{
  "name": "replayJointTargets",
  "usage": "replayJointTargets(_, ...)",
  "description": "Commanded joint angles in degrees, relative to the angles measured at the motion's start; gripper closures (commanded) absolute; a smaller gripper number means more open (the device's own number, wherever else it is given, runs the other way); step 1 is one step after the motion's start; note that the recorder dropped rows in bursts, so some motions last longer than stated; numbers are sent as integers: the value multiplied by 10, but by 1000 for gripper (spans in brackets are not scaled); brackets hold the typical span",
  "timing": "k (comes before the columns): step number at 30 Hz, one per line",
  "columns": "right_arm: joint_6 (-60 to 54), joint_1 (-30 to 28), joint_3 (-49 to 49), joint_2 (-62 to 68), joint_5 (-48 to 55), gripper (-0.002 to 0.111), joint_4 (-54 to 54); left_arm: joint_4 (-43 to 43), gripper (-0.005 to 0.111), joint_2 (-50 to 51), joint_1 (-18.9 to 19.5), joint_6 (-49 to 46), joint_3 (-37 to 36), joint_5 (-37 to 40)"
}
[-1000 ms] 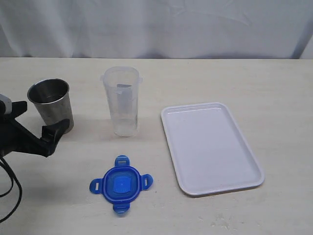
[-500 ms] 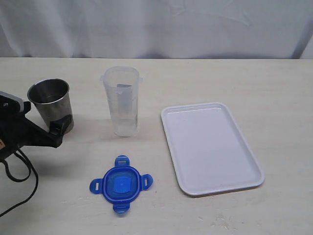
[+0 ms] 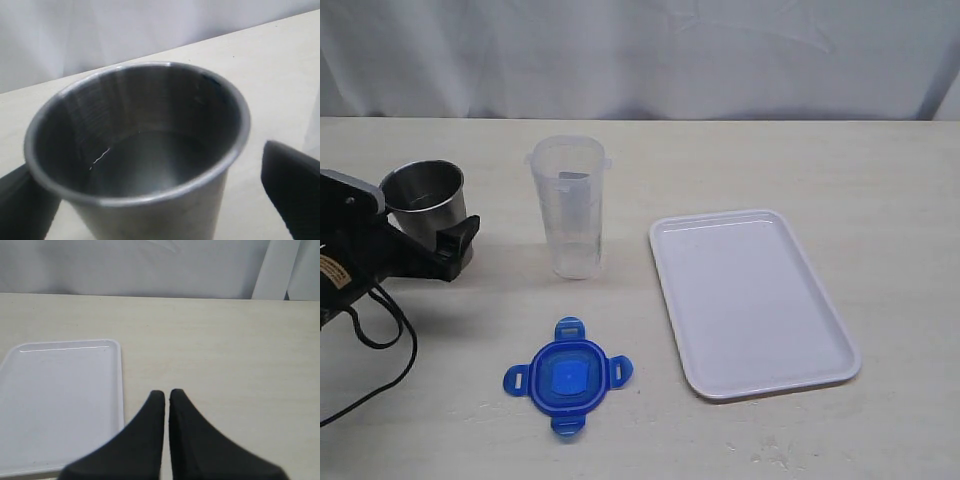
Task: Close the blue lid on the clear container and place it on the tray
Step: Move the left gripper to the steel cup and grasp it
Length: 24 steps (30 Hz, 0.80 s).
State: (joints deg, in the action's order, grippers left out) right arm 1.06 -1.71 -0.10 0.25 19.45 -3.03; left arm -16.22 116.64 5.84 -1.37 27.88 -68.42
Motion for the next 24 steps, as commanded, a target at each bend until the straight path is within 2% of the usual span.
replayJointTargets(1, 3, -2, 1, -3, 1, 104, -4, 18, 7, 2, -5, 1, 10, -15)
replayJointTargets(10, 3, -2, 1, -3, 1, 104, -4, 18, 7, 32, -5, 7, 46, -9)
replayJointTargets(24, 3, -2, 1, -3, 1, 104, -4, 18, 7, 32, -5, 14, 49, -9)
